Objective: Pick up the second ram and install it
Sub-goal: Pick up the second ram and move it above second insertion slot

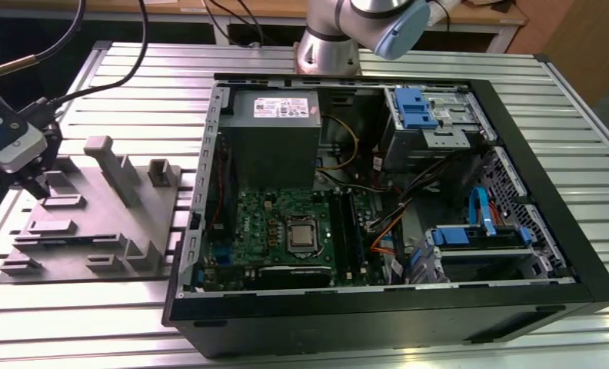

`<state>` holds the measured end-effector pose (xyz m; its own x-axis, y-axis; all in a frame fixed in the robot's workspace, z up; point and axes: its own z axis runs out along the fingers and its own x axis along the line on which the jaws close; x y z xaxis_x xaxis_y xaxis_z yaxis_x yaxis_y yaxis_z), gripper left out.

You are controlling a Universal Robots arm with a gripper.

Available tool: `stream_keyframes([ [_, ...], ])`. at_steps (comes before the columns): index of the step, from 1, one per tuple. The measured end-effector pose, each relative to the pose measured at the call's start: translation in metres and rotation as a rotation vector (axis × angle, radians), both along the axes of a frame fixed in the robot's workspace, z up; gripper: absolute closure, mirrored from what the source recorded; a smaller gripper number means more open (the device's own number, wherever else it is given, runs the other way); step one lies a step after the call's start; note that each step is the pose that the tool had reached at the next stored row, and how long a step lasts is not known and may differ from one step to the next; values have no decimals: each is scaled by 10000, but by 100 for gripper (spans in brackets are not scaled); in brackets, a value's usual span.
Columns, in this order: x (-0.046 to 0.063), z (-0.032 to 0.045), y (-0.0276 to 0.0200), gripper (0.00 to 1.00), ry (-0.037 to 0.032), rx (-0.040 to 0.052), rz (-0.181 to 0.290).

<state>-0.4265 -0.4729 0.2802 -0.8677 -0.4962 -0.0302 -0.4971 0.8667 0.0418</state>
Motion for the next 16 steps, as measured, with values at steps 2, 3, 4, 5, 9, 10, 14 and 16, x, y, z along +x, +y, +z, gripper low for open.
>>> stream_keyframes([
  [2, 0, -8, 0, 90, 0, 0, 366],
  [3, 0, -12, 0, 90, 1, 0, 556],
  [4, 0, -17, 0, 90, 0, 0, 737],
  [5, 0, -21, 0, 90, 0, 0, 916],
  [9, 0, -38, 0, 90, 0, 0, 1636],
  [10, 0, -42, 0, 90, 0, 0, 1832],
  [14, 0, -58, 0, 90, 0, 0, 2551],
  [16, 0, -67, 0, 90, 0, 0, 2922],
])
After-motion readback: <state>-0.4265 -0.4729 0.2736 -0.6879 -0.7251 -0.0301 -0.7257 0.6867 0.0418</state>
